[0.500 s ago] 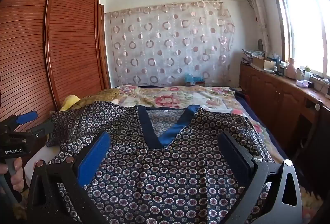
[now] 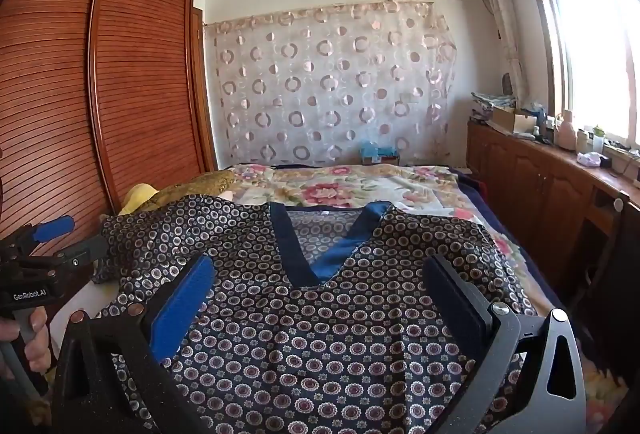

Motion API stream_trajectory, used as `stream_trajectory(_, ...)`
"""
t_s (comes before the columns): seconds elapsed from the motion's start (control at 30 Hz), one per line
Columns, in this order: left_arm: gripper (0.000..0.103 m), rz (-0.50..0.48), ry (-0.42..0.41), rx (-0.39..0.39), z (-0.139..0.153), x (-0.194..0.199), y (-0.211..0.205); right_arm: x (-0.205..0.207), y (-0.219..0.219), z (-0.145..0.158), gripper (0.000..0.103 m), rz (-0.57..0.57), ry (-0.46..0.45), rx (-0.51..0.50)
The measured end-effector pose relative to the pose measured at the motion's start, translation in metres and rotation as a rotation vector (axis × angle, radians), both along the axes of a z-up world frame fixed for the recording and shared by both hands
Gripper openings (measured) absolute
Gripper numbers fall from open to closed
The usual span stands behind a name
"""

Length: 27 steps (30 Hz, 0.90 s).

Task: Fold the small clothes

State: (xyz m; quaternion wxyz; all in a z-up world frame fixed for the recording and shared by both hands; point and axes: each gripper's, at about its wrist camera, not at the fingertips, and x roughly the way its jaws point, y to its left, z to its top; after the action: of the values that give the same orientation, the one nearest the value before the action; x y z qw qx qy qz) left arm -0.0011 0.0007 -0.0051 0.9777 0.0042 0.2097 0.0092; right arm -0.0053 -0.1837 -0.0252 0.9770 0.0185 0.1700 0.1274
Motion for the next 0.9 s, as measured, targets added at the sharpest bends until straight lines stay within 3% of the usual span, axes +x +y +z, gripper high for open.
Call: stream_trajectory(0.9, 0.103, 0.02, -0.012, 0.002, 0.0063, -0.0012, -0.0049, 0.0032, -0.0003, 0.0012, 0.103, 0.002, 0.004, 0.006)
